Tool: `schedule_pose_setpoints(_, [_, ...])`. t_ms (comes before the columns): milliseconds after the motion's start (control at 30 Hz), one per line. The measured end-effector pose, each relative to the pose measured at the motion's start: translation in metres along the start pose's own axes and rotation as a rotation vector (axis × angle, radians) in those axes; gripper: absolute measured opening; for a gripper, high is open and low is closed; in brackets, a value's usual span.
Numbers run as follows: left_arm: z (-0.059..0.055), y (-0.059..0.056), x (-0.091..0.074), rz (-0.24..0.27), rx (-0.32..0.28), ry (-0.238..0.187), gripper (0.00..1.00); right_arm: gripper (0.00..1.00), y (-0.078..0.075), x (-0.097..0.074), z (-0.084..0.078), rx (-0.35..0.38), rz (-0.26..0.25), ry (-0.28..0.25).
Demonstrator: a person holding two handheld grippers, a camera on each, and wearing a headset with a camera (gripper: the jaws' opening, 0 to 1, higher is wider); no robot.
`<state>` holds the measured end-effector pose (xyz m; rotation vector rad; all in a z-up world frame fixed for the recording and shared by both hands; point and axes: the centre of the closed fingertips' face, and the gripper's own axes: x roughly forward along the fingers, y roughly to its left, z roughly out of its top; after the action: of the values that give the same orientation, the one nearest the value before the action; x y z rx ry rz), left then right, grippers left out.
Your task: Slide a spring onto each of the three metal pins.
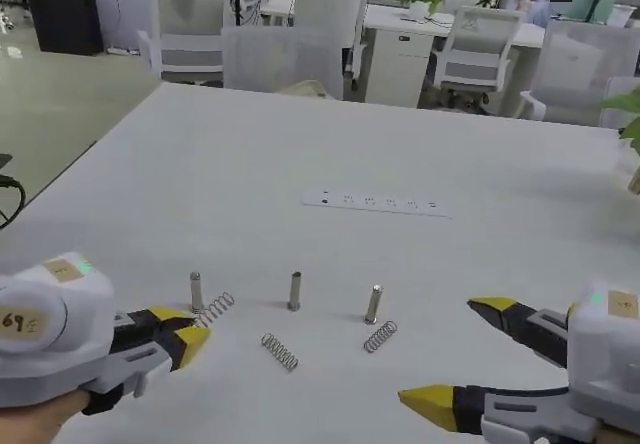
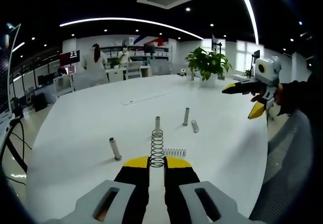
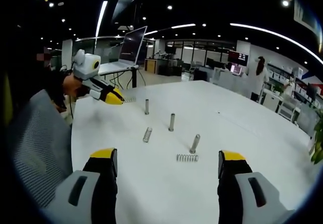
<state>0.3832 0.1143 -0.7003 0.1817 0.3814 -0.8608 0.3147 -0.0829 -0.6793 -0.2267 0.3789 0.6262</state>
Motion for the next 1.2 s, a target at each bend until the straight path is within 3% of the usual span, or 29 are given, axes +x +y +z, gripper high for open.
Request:
schedule_pose_setpoints(567, [0.007, -0.023, -0.005, -0.093, 0.033, -0.024, 0.03, 0.71, 0.033, 0.030, 0.036, -0.064, 0.136, -0.032])
schedule_pose_setpoints(767, [0.008, -0.030, -0.005, -0.127, 0.045, -0.026, 0.03, 0.70, 0.042, 0.035, 0.041, -0.077, 0.169, -0.036])
schedule_pose_setpoints(1200, [0.013, -0.053, -0.008, -0.228, 0.094, -0.039, 0.03, 0.55, 0.066, 0.044, 0.048, -0.089, 0.250, -0.042])
